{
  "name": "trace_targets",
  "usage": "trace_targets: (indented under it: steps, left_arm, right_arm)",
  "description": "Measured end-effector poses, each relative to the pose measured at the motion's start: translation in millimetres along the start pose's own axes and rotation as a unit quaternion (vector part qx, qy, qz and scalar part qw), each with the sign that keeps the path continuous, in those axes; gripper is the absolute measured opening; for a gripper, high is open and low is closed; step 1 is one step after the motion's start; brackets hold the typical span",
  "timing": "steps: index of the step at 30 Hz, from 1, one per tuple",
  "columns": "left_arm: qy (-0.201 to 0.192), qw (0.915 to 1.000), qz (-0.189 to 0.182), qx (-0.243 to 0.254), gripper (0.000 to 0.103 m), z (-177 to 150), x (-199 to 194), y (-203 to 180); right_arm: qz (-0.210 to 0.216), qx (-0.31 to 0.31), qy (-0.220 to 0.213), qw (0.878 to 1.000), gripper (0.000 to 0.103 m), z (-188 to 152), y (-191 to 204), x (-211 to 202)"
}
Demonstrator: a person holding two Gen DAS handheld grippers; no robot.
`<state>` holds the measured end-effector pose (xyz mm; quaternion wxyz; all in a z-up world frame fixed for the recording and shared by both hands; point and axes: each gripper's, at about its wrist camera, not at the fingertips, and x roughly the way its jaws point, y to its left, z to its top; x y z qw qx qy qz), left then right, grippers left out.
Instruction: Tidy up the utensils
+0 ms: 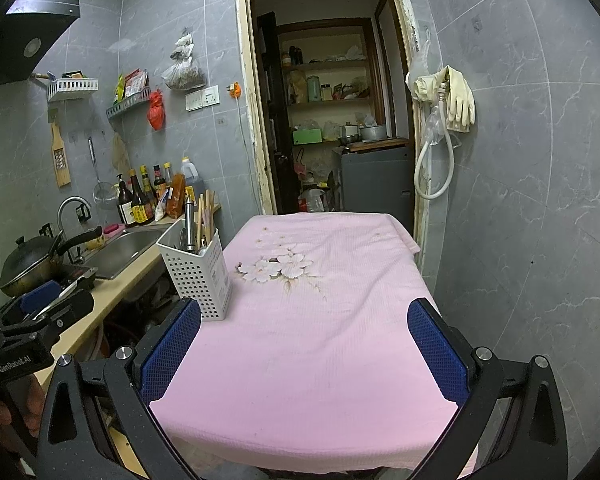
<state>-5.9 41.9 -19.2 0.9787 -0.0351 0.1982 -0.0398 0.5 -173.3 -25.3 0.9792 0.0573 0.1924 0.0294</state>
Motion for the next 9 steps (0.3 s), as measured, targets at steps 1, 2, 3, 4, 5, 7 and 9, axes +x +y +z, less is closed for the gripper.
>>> trace_targets:
  steps: [1, 2, 3, 4, 5, 7, 9]
  left_arm:
    - [0.000, 1.0000, 0.000, -0.001, 0.102, 0.2, -0.2, -0.2]
    - [0.000, 1.0000, 0.001, -0.002, 0.102, -0.2, -0.5, 0.1]
    - [0.000, 1.0000, 0.002, -0.001, 0.102, 1.2, 0.3, 0.4]
    - [0.001, 1.0000, 0.004, 0.000, 0.102, 1.0, 0.6, 0.4]
    - [0.002, 1.0000, 0.005, 0.001, 0.102, 0.7, 1.0, 0.3]
    - [0.002, 1.0000, 0.007, 0.002, 0.102, 0.7, 1.4, 0.3]
    - [0.004, 0.9999, 0.009, 0.000, 0.102, 1.4, 2.8, 0.0]
  right_arm:
    - [0.000, 0.000, 0.001, 1.000, 0.102, -0.5, 0.1, 0.5]
    - [0.001, 0.000, 0.001, 1.000, 0.102, -1.4, -0.5, 1.4]
    - [0.001, -0.001, 0.001, 1.000, 0.102, -2.4, 0.0, 1.4]
    - [0.001, -0.001, 0.002, 1.000, 0.102, -3.2, 0.1, 2.1]
    - [0.001, -0.001, 0.003, 1.000, 0.102, -3.7, 0.4, 2.8]
    - [0.001, -0.001, 0.005, 1.000, 0.102, -4.6, 1.1, 3.9]
    - [0.000, 0.000, 0.007, 1.000, 0.102, -3.8, 0.3, 5.0]
